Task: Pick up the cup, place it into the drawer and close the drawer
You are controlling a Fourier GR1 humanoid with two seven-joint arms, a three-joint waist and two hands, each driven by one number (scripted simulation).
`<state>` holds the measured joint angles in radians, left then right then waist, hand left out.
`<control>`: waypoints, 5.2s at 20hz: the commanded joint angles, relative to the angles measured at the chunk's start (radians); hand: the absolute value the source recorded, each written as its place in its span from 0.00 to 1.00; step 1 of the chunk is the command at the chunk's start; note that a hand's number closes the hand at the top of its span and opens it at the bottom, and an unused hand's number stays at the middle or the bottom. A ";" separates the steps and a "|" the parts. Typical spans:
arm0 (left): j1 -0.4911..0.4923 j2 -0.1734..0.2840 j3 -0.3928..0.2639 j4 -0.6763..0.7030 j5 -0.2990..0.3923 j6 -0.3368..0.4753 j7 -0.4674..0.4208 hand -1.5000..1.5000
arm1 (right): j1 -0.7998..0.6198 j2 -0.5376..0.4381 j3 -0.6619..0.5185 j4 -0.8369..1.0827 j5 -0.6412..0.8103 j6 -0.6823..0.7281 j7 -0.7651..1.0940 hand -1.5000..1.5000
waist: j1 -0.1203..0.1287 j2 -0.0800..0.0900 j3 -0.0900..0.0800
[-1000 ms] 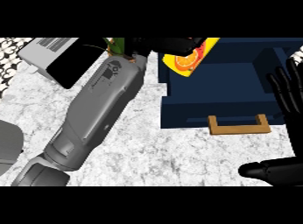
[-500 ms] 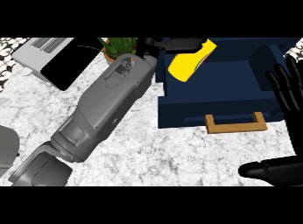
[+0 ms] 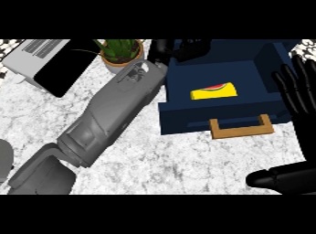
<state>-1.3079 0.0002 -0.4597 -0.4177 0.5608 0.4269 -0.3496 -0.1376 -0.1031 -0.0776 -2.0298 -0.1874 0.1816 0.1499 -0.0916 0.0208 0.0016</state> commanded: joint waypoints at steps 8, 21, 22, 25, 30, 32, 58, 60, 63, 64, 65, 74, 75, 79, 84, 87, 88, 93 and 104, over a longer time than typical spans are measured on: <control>-0.048 0.000 -0.108 0.065 0.051 0.033 0.025 0.00 | -0.052 -0.003 -0.004 0.009 -0.027 0.004 0.008 0.00 | -0.019 0.008 0.000; 0.023 0.000 -0.037 -0.103 0.220 -0.025 -0.177 0.00 | 0.032 -0.017 -0.037 -0.019 -0.149 0.066 0.024 0.00 | 0.048 -0.014 -0.001; -0.003 0.000 -0.007 -0.105 0.210 -0.060 -0.116 0.00 | 0.049 -0.007 -0.032 -0.058 -0.141 0.051 0.026 0.00 | 0.068 -0.019 -0.001; 0.079 0.032 0.012 -0.189 0.211 -0.049 -0.067 0.00 | 0.095 -0.039 -0.041 -0.058 -0.152 0.117 -0.003 1.00 | 0.092 -0.026 -0.001; 0.180 0.105 0.042 -0.310 0.223 -0.029 -0.078 0.00 | 0.093 -0.144 -0.029 -0.086 -0.055 0.194 0.011 1.00 | 0.115 -0.031 -0.002; 0.203 0.164 0.060 -0.383 0.230 0.004 -0.030 0.00 | 0.090 -0.130 0.008 -0.097 0.019 0.169 0.019 1.00 | 0.124 -0.033 -0.002; 1.020 0.538 0.210 -1.042 0.286 -0.246 -0.001 0.00 | -0.040 -0.218 0.316 0.324 0.823 0.074 -0.237 1.00 | 0.114 -0.019 -0.002; 1.067 0.564 0.236 -1.040 0.299 -0.301 0.003 0.00 | -0.063 -0.190 0.315 0.458 0.868 0.001 -0.316 1.00 | 0.114 -0.018 -0.001; 1.180 0.576 0.260 -1.134 0.295 -0.314 -0.010 0.00 | -0.090 -0.156 0.322 0.581 0.907 -0.034 -0.329 0.00 | 0.116 -0.020 -0.001; 1.119 0.555 0.286 -1.086 0.281 -0.323 0.004 0.00 | -0.126 -0.167 0.303 0.607 0.907 -0.007 -0.332 0.00 | 0.103 -0.019 -0.001; 1.199 0.561 0.272 -1.037 0.244 -0.389 -0.085 0.00 | -0.113 -0.165 0.295 0.639 0.917 -0.047 -0.360 0.00 | 0.106 -0.018 -0.002; 1.207 0.530 0.346 -1.113 0.231 -0.387 0.012 0.00 | -0.351 -0.084 0.252 1.102 1.023 -0.158 -0.460 0.00 | 0.107 -0.019 -0.001; 1.176 0.554 0.391 -0.972 0.263 -0.512 -0.054 0.00 | -0.385 -0.075 0.235 1.201 1.018 -0.192 -0.491 0.00 | 0.113 -0.013 -0.001; 1.227 0.545 0.405 -1.038 0.252 -0.510 -0.032 0.00 | -0.524 -0.115 0.144 1.387 0.977 -0.174 -0.595 0.00 | 0.122 -0.012 0.000; 1.217 0.541 0.436 -0.984 0.261 -0.592 -0.030 0.00 | -0.678 -0.132 0.086 1.579 0.961 -0.147 -0.657 0.00 | 0.125 -0.008 -0.001; 1.178 0.509 0.405 -1.005 0.244 -0.538 0.008 0.00 | -0.720 -0.156 0.069 1.687 0.974 -0.167 -0.691 0.00 | 0.136 0.000 0.000; 1.194 0.536 0.432 -1.051 0.266 -0.533 0.023 0.00 | -0.754 -0.186 0.052 1.703 0.964 -0.132 -0.681 0.00 | 0.152 0.001 0.001; 1.183 0.540 0.439 -0.977 0.254 -0.614 -0.007 0.00 | -0.802 -0.207 0.043 1.773 0.976 -0.158 -0.718 0.00 | 0.156 0.010 0.000; 1.190 0.484 0.393 -1.006 0.200 -0.565 -0.013 0.00 | -0.863 -0.259 0.004 1.853 0.953 -0.124 -0.740 0.00 | 0.188 0.018 0.002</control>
<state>-0.1263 0.5044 -0.0519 -1.4160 0.7722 -0.1423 -0.3582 -0.9403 -0.3098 -0.0366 -0.2334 0.7691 0.1218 -0.7064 0.0749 0.0065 -0.0046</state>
